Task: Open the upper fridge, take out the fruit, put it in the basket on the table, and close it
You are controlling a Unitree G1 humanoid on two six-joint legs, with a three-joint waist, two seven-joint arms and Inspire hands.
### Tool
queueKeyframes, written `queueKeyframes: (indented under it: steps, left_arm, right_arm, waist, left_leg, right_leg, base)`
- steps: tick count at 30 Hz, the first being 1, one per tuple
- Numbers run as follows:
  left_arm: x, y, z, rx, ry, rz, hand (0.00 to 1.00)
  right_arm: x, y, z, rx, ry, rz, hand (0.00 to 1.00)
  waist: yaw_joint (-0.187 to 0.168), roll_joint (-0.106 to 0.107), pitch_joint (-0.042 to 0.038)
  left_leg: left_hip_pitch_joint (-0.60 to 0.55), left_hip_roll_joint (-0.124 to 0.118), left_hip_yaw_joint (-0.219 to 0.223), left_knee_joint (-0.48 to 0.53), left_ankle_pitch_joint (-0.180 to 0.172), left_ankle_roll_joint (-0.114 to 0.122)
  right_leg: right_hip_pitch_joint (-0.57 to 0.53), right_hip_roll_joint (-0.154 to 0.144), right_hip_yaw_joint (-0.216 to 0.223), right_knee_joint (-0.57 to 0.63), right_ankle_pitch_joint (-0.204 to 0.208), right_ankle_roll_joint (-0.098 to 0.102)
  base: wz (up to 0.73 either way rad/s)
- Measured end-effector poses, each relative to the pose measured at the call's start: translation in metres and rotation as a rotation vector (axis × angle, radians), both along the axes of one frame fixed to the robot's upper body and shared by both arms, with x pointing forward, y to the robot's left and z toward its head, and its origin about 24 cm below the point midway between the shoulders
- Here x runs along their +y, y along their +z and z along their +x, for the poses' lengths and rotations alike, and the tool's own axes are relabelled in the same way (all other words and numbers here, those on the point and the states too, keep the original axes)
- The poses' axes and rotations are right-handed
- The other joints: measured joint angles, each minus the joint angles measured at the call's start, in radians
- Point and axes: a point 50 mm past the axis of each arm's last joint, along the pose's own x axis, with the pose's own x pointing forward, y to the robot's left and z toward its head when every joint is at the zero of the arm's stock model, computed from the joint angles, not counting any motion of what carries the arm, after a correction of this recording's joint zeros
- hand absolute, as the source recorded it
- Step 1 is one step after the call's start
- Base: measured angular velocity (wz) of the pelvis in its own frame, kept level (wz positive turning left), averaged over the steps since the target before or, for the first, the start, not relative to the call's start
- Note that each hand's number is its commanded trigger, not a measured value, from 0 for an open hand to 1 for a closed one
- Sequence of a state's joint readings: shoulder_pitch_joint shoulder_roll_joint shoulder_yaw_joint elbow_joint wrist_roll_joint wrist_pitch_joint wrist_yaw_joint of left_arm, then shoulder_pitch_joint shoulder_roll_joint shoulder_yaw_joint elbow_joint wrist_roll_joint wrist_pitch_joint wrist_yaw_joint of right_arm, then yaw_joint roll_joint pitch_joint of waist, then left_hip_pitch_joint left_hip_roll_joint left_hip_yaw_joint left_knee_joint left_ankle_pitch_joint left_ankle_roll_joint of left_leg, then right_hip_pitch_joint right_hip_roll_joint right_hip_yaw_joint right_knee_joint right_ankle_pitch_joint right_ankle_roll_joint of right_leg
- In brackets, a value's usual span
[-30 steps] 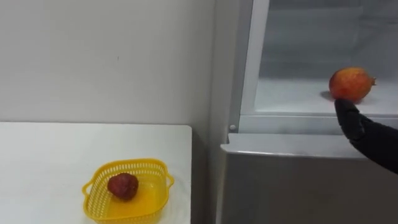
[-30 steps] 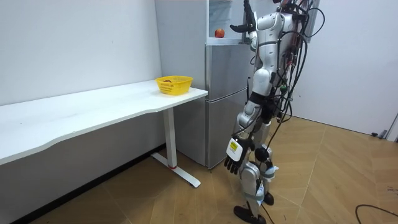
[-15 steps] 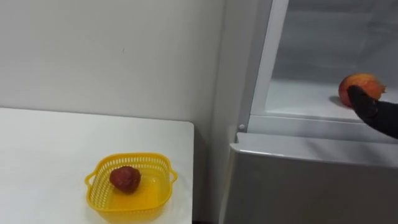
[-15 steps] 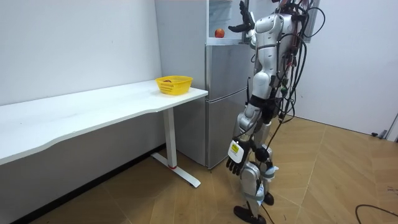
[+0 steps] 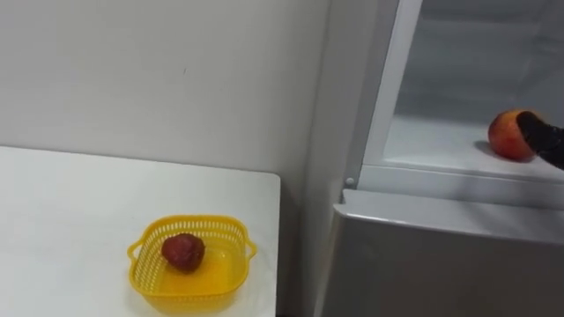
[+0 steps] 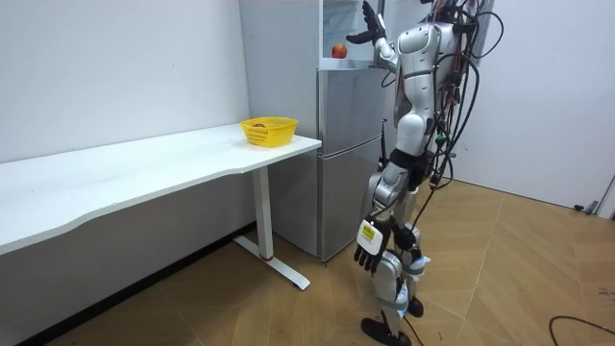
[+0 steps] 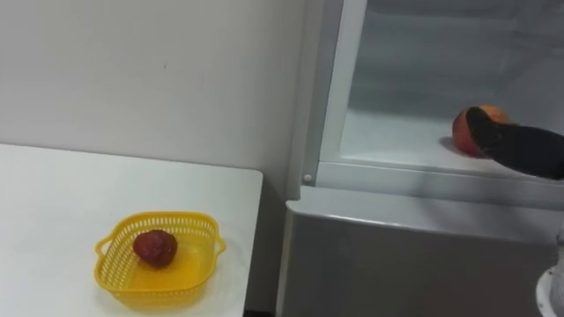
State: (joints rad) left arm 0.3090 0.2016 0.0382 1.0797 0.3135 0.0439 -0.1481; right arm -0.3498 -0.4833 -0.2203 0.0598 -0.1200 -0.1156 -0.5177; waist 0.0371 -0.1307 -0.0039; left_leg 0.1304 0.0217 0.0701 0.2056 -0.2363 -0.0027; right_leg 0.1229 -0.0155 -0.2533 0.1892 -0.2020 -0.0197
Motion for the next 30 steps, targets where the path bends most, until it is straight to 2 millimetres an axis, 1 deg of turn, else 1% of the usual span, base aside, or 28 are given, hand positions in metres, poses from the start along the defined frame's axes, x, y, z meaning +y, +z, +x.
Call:
queueKeyframes:
  steps: [6,10,12,17,19,20,25,30]
  left_arm:
    - [0.004,0.001,-0.004,0.022,0.004,0.015,0.00]
    - [0.004,0.001,-0.004,0.020,0.010,0.015,0.00]
    - [0.004,0.001,-0.004,0.022,0.010,0.016,0.00]
    - [0.005,0.001,-0.003,0.016,0.014,0.021,0.00]
    - [0.007,0.002,0.000,0.003,0.017,0.029,0.00]
    - [0.007,0.002,0.001,0.000,0.017,0.030,0.00]
    - [0.007,0.003,0.002,-0.008,0.015,0.032,0.00]
    - [0.008,0.003,0.001,-0.012,0.019,0.033,0.00]
  right_arm:
    - [-0.006,0.001,0.007,0.013,-0.002,0.045,0.00]
    - [-0.007,-0.002,0.009,0.030,0.007,0.059,0.00]
    - [-0.010,-0.006,0.010,0.059,0.010,0.085,0.00]
    - [-0.014,-0.014,0.014,0.121,0.036,0.130,0.00]
    - [-0.019,-0.021,0.016,0.161,0.050,0.162,0.00]
    - [-0.020,-0.023,0.017,0.173,0.053,0.165,0.00]
    - [-0.021,-0.030,0.020,0.238,0.077,0.168,0.00]
    - [-0.028,-0.034,0.021,0.277,0.068,0.162,0.00]
  waist:
    - [0.000,0.005,0.0020]
    - [-0.001,0.014,0.0078]
    - [-0.001,0.017,0.0088]
    - [-0.002,0.017,0.0070]
    - [-0.001,0.012,0.0038]
    - [-0.001,0.011,0.0034]
    - [-0.003,0.011,0.0034]
    - [-0.001,0.011,0.0041]
  left_leg:
    - [0.002,0.000,-0.002,0.001,0.000,0.000]
    - [0.002,0.000,-0.002,0.000,0.000,0.000]
    - [0.001,0.000,-0.002,-0.001,0.000,0.000]
    - [-0.012,0.001,-0.003,-0.001,0.000,0.000]
    - [-0.012,0.000,-0.007,-0.001,0.000,0.000]
    - [-0.012,0.000,-0.007,-0.001,0.000,0.000]
    - [-0.010,0.001,-0.015,-0.001,0.000,0.000]
    - [-0.013,0.000,-0.015,-0.001,0.000,0.000]
  right_leg:
    - [0.005,0.001,-0.001,0.000,0.000,0.000]
    - [0.005,0.001,-0.001,0.000,0.000,0.000]
    - [0.003,0.001,0.000,-0.001,0.000,0.000]
    - [-0.004,0.001,-0.004,0.000,0.000,0.000]
    - [-0.003,0.000,-0.010,0.000,0.000,0.000]
    - [-0.003,0.000,-0.010,0.000,0.000,0.000]
    - [-0.002,-0.002,-0.024,-0.001,0.001,-0.001]
    - [-0.006,-0.002,-0.024,0.000,0.001,-0.001]
  base:
    - [0.02]
    - [0.00]
    - [0.00]
    - [0.01]
    - [0.06]
    - [0.00]
    - [0.04]
    - [0.01]
